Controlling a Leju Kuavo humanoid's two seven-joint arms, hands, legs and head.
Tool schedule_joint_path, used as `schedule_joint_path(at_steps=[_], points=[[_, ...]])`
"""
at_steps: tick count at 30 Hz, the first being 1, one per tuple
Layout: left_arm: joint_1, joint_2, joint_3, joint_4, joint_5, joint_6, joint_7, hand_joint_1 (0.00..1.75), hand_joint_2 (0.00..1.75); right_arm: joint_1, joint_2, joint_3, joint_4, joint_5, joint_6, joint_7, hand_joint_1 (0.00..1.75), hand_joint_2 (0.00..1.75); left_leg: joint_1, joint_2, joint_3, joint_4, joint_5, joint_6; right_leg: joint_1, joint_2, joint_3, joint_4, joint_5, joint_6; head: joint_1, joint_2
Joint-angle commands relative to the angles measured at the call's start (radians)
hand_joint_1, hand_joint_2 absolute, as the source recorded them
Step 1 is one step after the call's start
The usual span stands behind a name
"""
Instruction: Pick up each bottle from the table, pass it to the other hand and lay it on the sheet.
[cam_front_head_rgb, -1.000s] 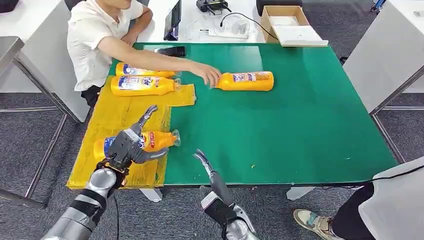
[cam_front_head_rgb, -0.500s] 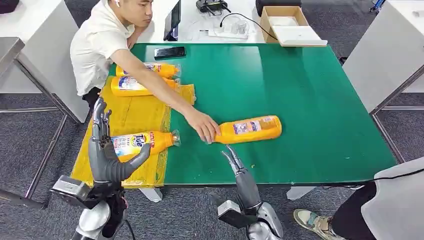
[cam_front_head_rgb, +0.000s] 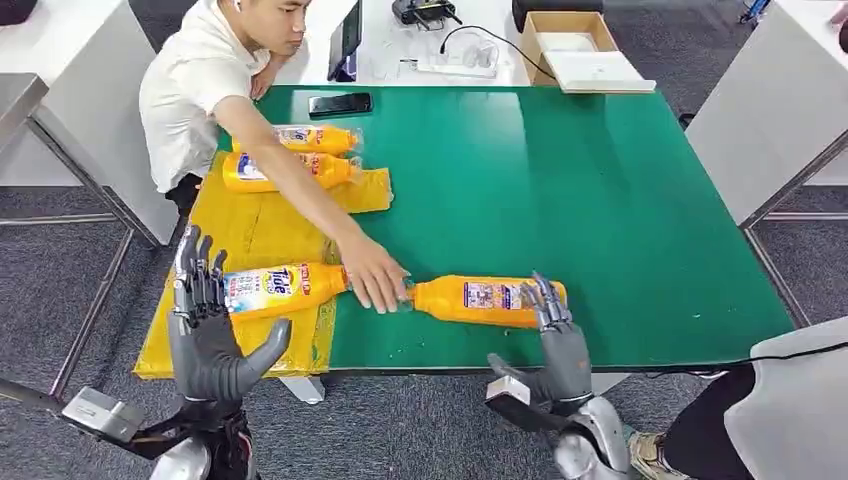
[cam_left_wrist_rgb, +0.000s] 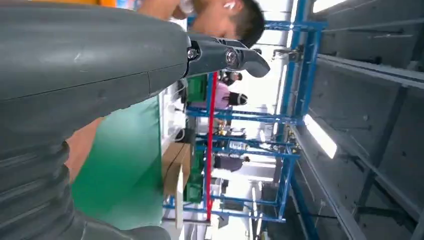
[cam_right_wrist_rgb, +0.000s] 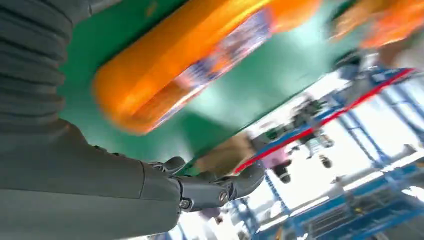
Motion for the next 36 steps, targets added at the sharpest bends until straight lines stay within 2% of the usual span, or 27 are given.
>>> schedule_joint_path(at_steps=[1, 4, 7, 9, 12, 15, 20, 22, 23, 36], points=[[0.002, -0.032, 0.000, 0.049, -0.050, -0.015, -0.001, 0.00, 1.75, -0.167, -0.059, 0.001, 0.205, 0.144, 0.061, 0.104, 0.00, 1.75, 0.001, 0.003, 0.004, -0.001, -0.001, -0.002, 0.001, 0.001, 0.004, -0.001, 0.000, -0.002, 0.000, 0.000], [-0.015, -0.033, -0.019, 0.060, -0.051, -0.015, 0.003, 0.00, 1.75, -0.244, -0.053, 0.018, 0.290, 0.159, 0.062, 0.131, 0.00, 1.75, 0.001, 0.003, 0.004, -0.001, 0.000, -0.002, 0.001, 0.002, 0.003, -0.001, 0.001, -0.002, 0.000, 0.000], [-0.022, -0.029, -0.033, 0.067, -0.048, -0.016, 0.016, 0.00, 1.75, -0.333, -0.061, 0.039, 0.428, 0.211, 0.064, 0.217, 0.00, 1.75, 0.001, 0.003, 0.004, -0.001, 0.000, -0.001, 0.001, 0.002, 0.002, -0.001, 0.001, -0.001, 0.000, 0.000], [-0.020, -0.029, -0.033, 0.067, -0.048, -0.015, 0.016, 0.00, 1.75, -0.340, -0.064, 0.039, 0.439, 0.210, 0.063, 0.214, 0.00, 1.75, 0.001, 0.005, 0.006, -0.001, -0.001, -0.002, 0.002, 0.002, 0.005, -0.001, 0.000, -0.002, 0.000, 0.000], [-0.020, -0.028, -0.033, 0.067, -0.048, -0.015, 0.016, 0.00, 1.75, -0.339, -0.064, 0.040, 0.443, 0.209, 0.058, 0.212, 0.00, 1.75, 0.001, 0.002, 0.006, -0.002, 0.000, -0.001, 0.002, 0.000, 0.006, -0.001, 0.000, -0.001, 0.000, 0.000], [-0.017, -0.029, -0.029, 0.067, -0.046, -0.015, 0.025, 0.00, 1.75, -0.354, -0.071, 0.049, 0.474, 0.234, 0.074, 0.259, 0.00, 1.75, 0.001, 0.003, 0.006, -0.001, -0.001, -0.001, 0.001, 0.000, 0.005, 0.000, -0.001, -0.002, 0.000, 0.000], [-0.031, -0.029, -0.032, 0.090, -0.040, -0.023, 0.038, 0.00, 1.75, -0.427, -0.078, 0.041, 0.564, 0.244, 0.087, 0.274, 0.00, 1.75, 0.000, 0.002, 0.003, -0.001, 0.001, 0.000, 0.001, 0.000, 0.002, 0.000, 0.000, -0.001, 0.000, 0.000], [-0.053, -0.032, -0.039, 0.114, -0.030, -0.028, 0.042, 0.00, 1.75, -0.480, -0.053, 0.047, 0.640, 0.247, 0.095, 0.251, 0.00, 1.75, 0.000, 0.002, 0.002, 0.000, 0.001, 0.000, 0.001, 0.001, 0.001, 0.000, 0.001, -0.001, 0.000, 0.000], [-0.062, -0.036, -0.041, 0.124, -0.023, -0.030, 0.047, 0.00, 1.75, -0.495, -0.038, 0.049, 0.660, 0.245, 0.105, 0.249, 0.00, 1.75, 0.001, 0.004, 0.006, 0.000, 0.000, -0.002, 0.001, 0.002, 0.005, 0.000, 0.000, -0.002, 0.000, 0.000], [-0.063, -0.035, -0.043, 0.126, -0.023, -0.029, 0.047, 0.00, 1.75, -0.496, -0.031, 0.052, 0.672, 0.246, 0.093, 0.250, 0.00, 1.75, 0.001, 0.001, 0.003, -0.001, 0.001, -0.001, 0.001, 0.000, 0.003, 0.001, 0.000, -0.001, 0.000, 0.000]])
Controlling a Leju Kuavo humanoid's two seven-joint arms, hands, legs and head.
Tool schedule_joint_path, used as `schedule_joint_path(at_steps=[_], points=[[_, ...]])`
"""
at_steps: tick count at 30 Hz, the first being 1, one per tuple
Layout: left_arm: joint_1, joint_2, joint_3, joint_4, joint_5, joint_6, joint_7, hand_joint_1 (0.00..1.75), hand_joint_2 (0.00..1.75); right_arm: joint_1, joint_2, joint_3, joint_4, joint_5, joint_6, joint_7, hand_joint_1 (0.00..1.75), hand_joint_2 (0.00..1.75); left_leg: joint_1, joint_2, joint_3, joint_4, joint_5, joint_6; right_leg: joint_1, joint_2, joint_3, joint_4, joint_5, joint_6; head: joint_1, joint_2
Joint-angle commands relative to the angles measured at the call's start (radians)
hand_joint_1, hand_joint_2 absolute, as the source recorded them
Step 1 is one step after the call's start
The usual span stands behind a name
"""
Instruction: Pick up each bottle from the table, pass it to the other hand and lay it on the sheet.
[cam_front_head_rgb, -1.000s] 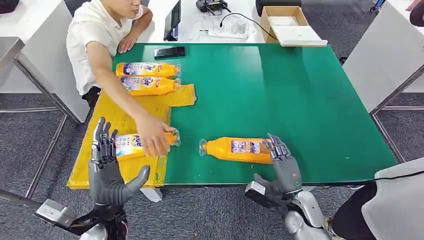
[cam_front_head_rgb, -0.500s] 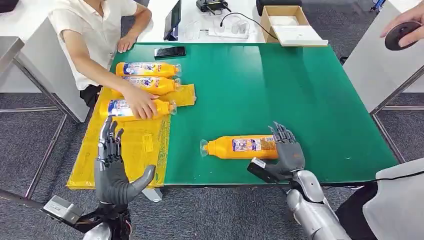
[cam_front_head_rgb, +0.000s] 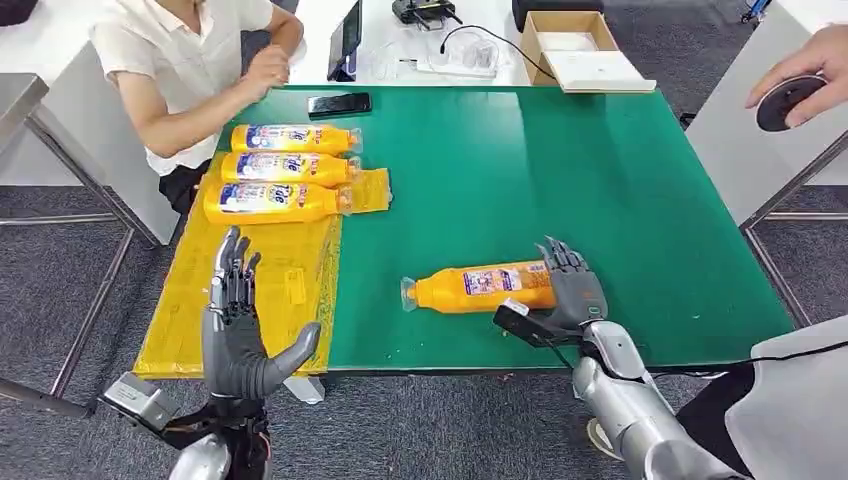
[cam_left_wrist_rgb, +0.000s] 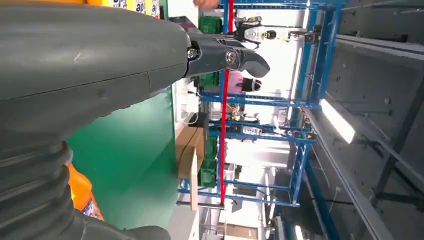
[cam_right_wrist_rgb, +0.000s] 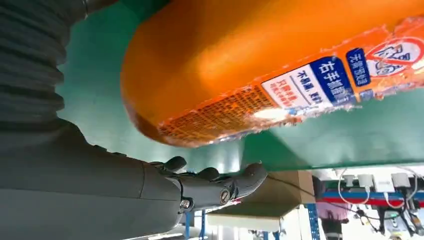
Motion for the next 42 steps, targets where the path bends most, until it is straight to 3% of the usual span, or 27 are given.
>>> schedule_joint_path(at_steps=[1, 6, 14, 24, 32, 42], points=[[-0.030, 0.004, -0.017, 0.067, 0.005, 0.000, 0.004, 0.00, 1.75, -0.064, 0.021, 0.026, 0.113, -0.003, 0.002, -0.006, 0.00, 1.75, 0.000, 0.001, 0.002, -0.001, -0.001, -0.001, 0.000, 0.000, 0.002, -0.001, 0.000, -0.001, 0.000, 0.000], [-0.033, 0.003, -0.018, 0.071, 0.016, -0.004, 0.013, 0.00, 1.75, -0.071, 0.028, 0.034, 0.124, 0.000, 0.019, -0.010, 0.00, 1.75, 0.000, 0.001, 0.003, -0.001, -0.001, -0.002, 0.001, 0.000, 0.003, -0.001, -0.001, -0.002, 0.000, 0.000], [-0.059, 0.003, -0.028, 0.101, 0.043, -0.026, 0.041, 0.00, 1.75, -0.100, 0.068, 0.127, 0.209, 0.059, 0.147, 0.022, 0.00, 1.75, 0.002, 0.003, 0.008, -0.001, -0.002, -0.003, 0.002, 0.001, 0.007, -0.001, -0.002, -0.003, 0.000, 0.000], [-0.053, 0.006, -0.034, 0.089, 0.047, -0.025, 0.041, 0.00, 1.75, -0.110, 0.111, 0.237, 0.180, 0.123, 0.068, -0.048, 0.00, 1.75, 0.002, 0.005, 0.010, -0.001, -0.001, -0.002, 0.002, 0.001, 0.008, -0.002, -0.001, -0.003, 0.000, 0.000], [-0.035, 0.027, -0.034, 0.037, 0.041, -0.032, 0.048, 0.00, 1.75, -0.119, 0.133, 0.275, 0.152, 0.101, 0.115, -0.032, 0.00, 1.75, 0.001, 0.004, 0.009, 0.000, -0.001, -0.002, 0.002, 0.000, 0.008, -0.001, -0.001, -0.002, 0.000, 0.000], [-0.043, 0.028, -0.033, 0.112, 0.035, -0.042, 0.097, 0.00, 1.75, -0.119, 0.123, 0.286, 0.224, 0.061, 0.262, 0.026, 0.00, 1.75, 0.001, 0.001, 0.012, -0.002, 0.000, -0.002, 0.001, -0.002, 0.011, -0.003, -0.001, -0.002, 0.000, 0.000]])
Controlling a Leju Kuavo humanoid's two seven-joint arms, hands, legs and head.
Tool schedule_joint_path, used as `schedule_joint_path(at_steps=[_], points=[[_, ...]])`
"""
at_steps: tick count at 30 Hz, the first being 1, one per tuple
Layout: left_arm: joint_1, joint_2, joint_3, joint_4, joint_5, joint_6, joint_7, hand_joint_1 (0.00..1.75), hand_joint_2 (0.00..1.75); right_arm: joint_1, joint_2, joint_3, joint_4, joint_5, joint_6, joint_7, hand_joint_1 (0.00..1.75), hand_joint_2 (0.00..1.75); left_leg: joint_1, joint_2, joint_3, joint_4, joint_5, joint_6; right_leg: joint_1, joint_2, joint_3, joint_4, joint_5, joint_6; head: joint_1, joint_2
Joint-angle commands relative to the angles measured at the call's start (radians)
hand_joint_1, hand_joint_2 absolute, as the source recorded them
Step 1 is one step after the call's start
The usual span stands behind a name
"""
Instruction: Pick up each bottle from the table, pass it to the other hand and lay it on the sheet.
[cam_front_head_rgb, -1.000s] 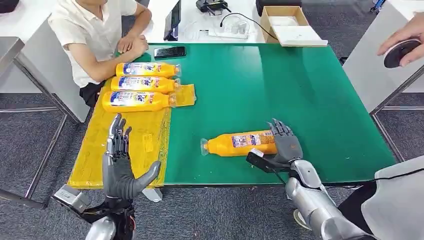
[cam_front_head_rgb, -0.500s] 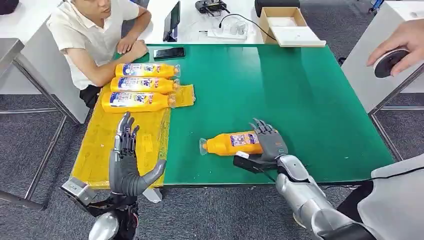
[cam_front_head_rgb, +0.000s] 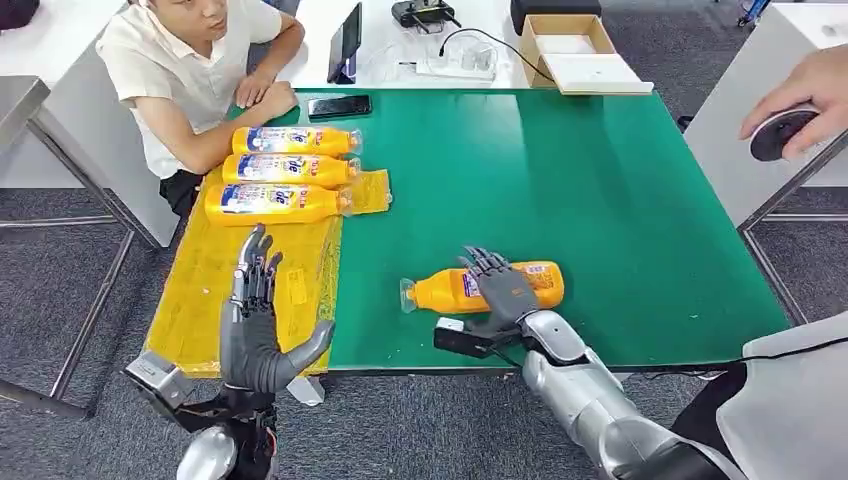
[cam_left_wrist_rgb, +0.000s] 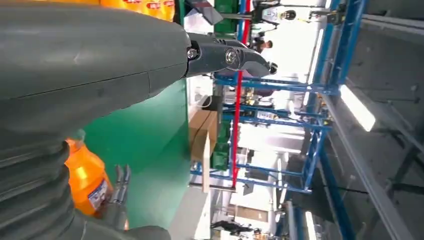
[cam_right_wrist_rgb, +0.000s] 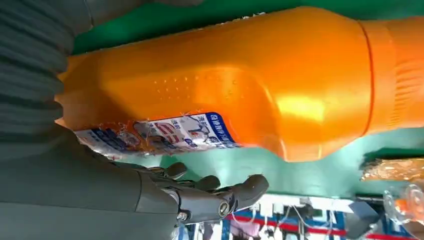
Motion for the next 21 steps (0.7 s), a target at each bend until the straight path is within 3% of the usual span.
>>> schedule_joint_path(at_steps=[1, 5, 10, 21], points=[[-0.013, 0.026, -0.009, 0.073, -0.004, -0.012, 0.024, 0.00, 1.75, -0.019, 0.000, 0.068, 0.104, 0.009, 0.116, 0.063, 0.00, 1.75, 0.001, -0.001, 0.003, -0.002, 0.000, -0.002, 0.001, -0.002, 0.004, -0.002, -0.001, -0.002, 0.000, 0.000], [-0.013, 0.025, -0.009, 0.073, -0.005, -0.012, 0.024, 0.00, 1.75, -0.020, 0.001, 0.068, 0.103, 0.009, 0.117, 0.063, 0.00, 1.75, 0.002, 0.000, 0.006, -0.002, 0.000, -0.003, 0.002, -0.003, 0.006, -0.003, -0.001, -0.003, 0.000, 0.000], [-0.004, 0.017, -0.009, 0.069, -0.020, -0.023, 0.041, 0.00, 1.75, -0.033, -0.009, 0.104, 0.110, 0.067, 0.084, 0.194, 0.00, 1.75, 0.001, 0.000, 0.007, -0.002, 0.000, -0.002, 0.001, -0.002, 0.007, -0.002, 0.000, -0.002, 0.000, 0.000], [0.033, 0.018, -0.001, 0.017, -0.049, -0.018, 0.046, 0.00, 1.75, -0.022, -0.025, 0.130, 0.059, 0.112, 0.050, 0.195, 0.00, 1.75, 0.001, -0.001, 0.009, -0.001, 0.000, -0.001, 0.001, -0.002, 0.009, -0.002, 0.000, -0.002, 0.000, 0.000]])
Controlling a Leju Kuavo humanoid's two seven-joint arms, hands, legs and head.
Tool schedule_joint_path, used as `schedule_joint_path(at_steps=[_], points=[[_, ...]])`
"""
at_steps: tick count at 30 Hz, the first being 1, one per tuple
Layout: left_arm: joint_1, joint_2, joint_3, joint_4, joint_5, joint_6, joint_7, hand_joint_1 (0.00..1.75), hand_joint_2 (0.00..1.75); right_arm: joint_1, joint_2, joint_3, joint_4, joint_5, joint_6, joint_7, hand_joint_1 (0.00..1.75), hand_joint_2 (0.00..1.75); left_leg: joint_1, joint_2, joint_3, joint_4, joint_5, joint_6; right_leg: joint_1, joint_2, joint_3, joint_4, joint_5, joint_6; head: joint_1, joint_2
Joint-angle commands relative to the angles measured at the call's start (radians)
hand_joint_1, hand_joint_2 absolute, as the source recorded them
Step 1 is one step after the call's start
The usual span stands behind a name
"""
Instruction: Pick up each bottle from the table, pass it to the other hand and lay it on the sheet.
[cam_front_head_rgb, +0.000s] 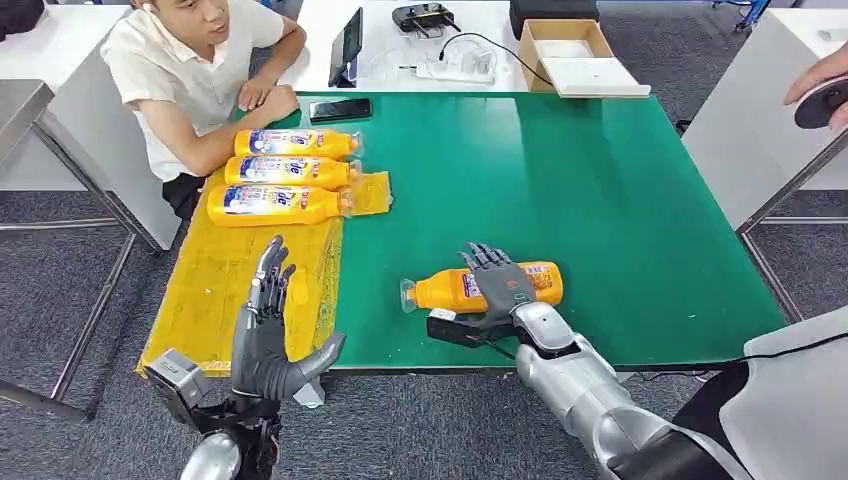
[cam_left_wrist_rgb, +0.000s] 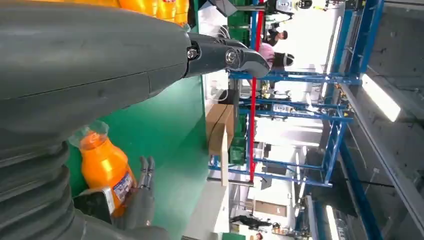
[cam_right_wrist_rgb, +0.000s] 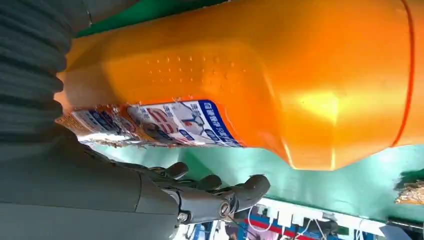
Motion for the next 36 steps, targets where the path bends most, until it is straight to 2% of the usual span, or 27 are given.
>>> schedule_joint_path(at_steps=[1, 11, 29, 35, 36], points=[[0.016, 0.016, 0.002, -0.006, -0.016, 0.002, 0.010, 0.00, 1.75, 0.019, -0.026, 0.070, 0.033, 0.031, 0.003, 0.005, 0.00, 1.75, 0.001, -0.001, 0.001, -0.001, 0.000, -0.002, 0.002, -0.003, 0.002, -0.001, 0.000, -0.002, 0.000, 0.000], [0.033, 0.013, 0.005, -0.019, -0.027, 0.000, 0.023, 0.00, 1.75, 0.031, -0.049, 0.077, 0.012, 0.041, 0.032, 0.030, 0.00, 1.75, 0.002, -0.002, 0.001, -0.001, 0.001, -0.002, 0.002, -0.004, 0.002, -0.002, 0.000, -0.003, 0.000, 0.000], [0.063, 0.014, 0.015, -0.032, -0.047, 0.010, 0.043, 0.00, 1.75, 0.090, -0.133, -0.001, 0.019, 0.008, 0.064, 0.099, 0.00, 1.75, 0.002, -0.004, 0.005, -0.002, 0.001, -0.002, 0.002, -0.006, 0.007, -0.004, 0.000, -0.003, 0.000, 0.000], [0.065, 0.013, 0.022, -0.019, -0.053, 0.016, 0.049, 0.00, 1.75, 0.114, -0.147, -0.063, 0.004, -0.031, 0.066, 0.055, 0.00, 1.75, 0.002, -0.005, 0.009, -0.002, 0.001, -0.002, 0.002, -0.006, 0.007, -0.005, 0.000, -0.002, 0.000, 0.000], [0.057, 0.017, 0.017, -0.009, -0.049, 0.010, 0.052, 0.00, 1.75, 0.119, -0.144, -0.083, 0.008, -0.061, 0.075, 0.015, 0.16, 1.75, 0.001, -0.004, 0.009, -0.002, 0.000, -0.001, 0.002, -0.006, 0.007, -0.005, -0.001, -0.002, 0.000, 0.000]])
